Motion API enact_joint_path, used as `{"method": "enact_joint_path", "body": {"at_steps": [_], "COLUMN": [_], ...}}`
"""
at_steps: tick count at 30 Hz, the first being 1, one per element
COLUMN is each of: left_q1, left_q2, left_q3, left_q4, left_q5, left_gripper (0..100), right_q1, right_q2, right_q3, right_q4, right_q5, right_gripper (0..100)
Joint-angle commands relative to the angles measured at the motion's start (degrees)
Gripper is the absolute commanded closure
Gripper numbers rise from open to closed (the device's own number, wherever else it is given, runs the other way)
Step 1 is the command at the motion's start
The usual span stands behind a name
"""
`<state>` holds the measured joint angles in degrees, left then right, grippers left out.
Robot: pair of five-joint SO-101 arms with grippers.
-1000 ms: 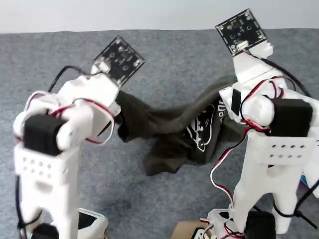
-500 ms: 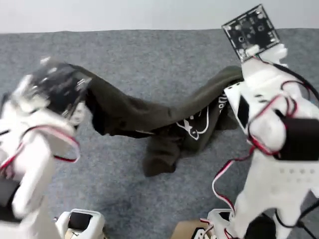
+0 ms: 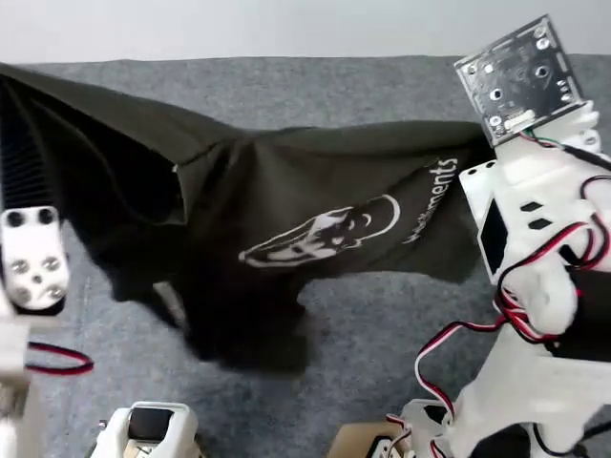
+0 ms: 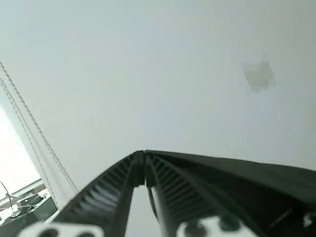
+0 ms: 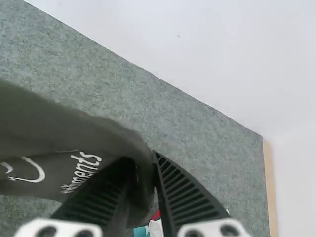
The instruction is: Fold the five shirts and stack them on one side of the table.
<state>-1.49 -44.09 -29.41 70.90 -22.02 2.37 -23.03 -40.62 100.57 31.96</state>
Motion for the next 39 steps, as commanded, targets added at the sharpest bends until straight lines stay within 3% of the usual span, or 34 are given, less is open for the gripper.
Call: {"method": "enact_joint_path", "body": {"at_steps": [1,9,17,29,39], "left_q1": [-0.44,-0.53,-0.53,-0.53,-0.62], "left_q2": [0.00,3.60,7.82,7.91,7.82], "left_q3": [-1.89,-4.44,-15.87,-26.42,-27.74], "left_q4": [-5.36,-12.40,-12.22,-0.88,-0.97], "left_q5": [0.00,0.00,-0.18,-3.16,-5.10], "left_gripper": [100,100,100,100,100], "right_q1": [0.40,0.40,0.48,0.66,0.66], "right_q2": [-1.01,-1.71,-6.46,-13.41,-17.19], "right_q3": [-1.85,-2.29,-4.31,-4.31,-4.31], "right_q4": [1.80,-1.45,-5.23,-4.00,-2.51], "right_q5": [0.62,0.62,0.62,6.86,10.99], "right_gripper": [98.9,98.9,98.9,98.9,98.9]}}
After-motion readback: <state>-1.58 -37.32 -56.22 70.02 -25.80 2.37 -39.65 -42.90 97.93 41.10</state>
